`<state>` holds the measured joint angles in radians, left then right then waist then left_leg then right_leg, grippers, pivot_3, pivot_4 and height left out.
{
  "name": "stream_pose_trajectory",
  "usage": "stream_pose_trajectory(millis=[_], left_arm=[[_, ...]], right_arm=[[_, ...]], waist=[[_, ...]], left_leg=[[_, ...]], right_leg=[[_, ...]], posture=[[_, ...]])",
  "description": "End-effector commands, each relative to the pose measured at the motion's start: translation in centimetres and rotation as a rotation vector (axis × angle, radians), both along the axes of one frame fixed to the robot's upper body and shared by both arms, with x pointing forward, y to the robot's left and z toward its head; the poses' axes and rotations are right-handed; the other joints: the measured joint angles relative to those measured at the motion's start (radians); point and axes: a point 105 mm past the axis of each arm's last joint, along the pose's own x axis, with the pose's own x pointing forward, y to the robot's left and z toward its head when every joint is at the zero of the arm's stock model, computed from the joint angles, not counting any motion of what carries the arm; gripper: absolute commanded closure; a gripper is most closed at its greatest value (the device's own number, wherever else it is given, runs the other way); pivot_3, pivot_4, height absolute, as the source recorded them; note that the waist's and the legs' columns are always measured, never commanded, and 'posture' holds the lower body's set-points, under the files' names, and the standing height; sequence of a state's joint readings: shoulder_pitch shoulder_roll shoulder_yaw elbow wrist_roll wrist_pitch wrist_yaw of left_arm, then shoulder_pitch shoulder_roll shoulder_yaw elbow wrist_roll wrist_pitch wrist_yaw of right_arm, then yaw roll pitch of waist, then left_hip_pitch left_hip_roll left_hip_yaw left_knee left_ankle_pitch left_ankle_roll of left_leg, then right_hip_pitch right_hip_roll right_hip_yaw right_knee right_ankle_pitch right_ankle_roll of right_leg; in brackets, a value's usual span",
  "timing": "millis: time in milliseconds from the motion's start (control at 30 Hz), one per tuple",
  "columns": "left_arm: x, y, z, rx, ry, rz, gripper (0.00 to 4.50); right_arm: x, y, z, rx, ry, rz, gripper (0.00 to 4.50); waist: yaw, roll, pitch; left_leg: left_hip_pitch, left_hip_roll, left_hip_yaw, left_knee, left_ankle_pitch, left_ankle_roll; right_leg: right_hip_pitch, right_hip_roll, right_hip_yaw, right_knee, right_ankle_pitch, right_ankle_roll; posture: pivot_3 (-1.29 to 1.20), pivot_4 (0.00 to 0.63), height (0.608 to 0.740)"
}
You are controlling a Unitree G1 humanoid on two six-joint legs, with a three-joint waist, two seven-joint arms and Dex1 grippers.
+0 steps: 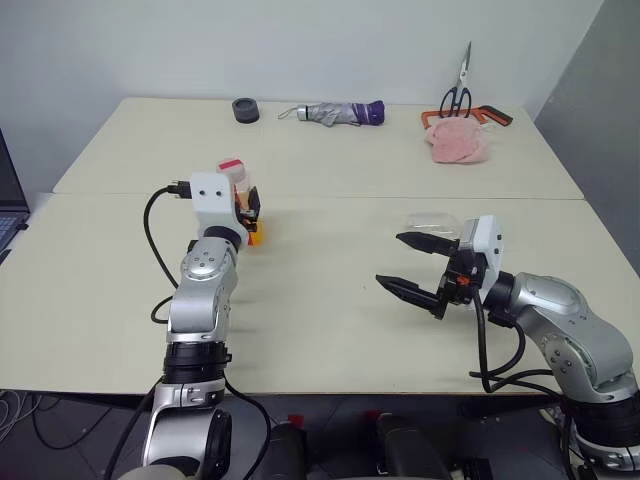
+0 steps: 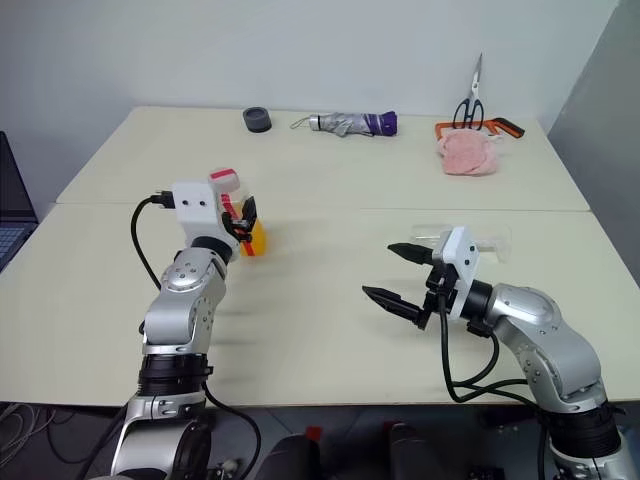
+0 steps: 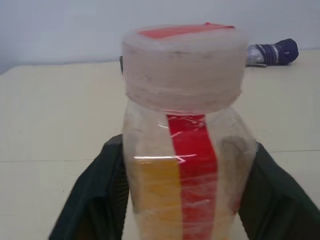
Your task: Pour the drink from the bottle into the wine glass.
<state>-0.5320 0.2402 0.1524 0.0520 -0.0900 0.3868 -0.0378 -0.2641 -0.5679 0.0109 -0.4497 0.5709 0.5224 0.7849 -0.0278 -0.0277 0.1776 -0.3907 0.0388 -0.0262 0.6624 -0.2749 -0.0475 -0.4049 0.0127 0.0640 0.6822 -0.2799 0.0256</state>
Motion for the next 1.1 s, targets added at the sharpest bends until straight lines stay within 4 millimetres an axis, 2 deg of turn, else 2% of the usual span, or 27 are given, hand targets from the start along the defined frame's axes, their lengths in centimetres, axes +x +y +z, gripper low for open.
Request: stream_pose_trajectory(millis=[33,333,567,867,1100], left_arm=[[0.0,-0.4,2.0,0.026,-0.068,-0.02,2.64],[-0.2,-0.4,1.8,0.036,-0.071,-0.02,2.68],[-1.2,-0.7,2.5,0.068,-0.121,-0.088,2.68],[-2.3,-3.5,2.4,0.069,-0.098,-0.329,2.68],[-2.6,-6.5,3.0,0.075,-0.095,-0.583,2.68]], right_arm=[[-0.1,-0.1,1.2,0.005,-0.055,0.005,0.0],[-0.1,0.0,1.1,0.003,-0.055,0.009,0.0],[-0.2,0.2,0.9,-0.004,-0.06,0.016,0.0],[-0.3,-0.1,1.0,-0.003,-0.061,0.006,0.0],[-0.8,-0.6,1.7,0.004,-0.067,-0.032,0.0]], waist=[[0.0,0.0,0.0],[0.0,0.0,0.0],[0.0,0.0,0.0],[0.0,0.0,0.0],[0.0,0.0,0.0]], left_leg=[[0.0,0.0,0.0,0.0,0.0,0.0],[0.0,0.0,0.0,0.0,0.0,0.0],[0.0,0.0,0.0,0.0,0.0,0.0],[-0.001,0.0,0.0,0.0,0.0,0.0],[-0.001,-0.001,0.0,0.0,0.0,0.0]], right_leg=[[0.0,0.0,0.0,0.0,0.0,0.0],[0.0,0.0,0.0,0.0,0.0,0.0],[0.0,0.0,0.0,0.0,0.0,0.0],[0.0,-0.001,0.0,0.0,0.0,0.0],[0.0,0.0,-0.001,0.0,0.0,0.0]], posture=[[0.0,0.15,0.74],[0.0,0.15,0.74],[0.0,0.15,0.74],[0.0,0.15,0.74],[0.0,0.15,0.74]])
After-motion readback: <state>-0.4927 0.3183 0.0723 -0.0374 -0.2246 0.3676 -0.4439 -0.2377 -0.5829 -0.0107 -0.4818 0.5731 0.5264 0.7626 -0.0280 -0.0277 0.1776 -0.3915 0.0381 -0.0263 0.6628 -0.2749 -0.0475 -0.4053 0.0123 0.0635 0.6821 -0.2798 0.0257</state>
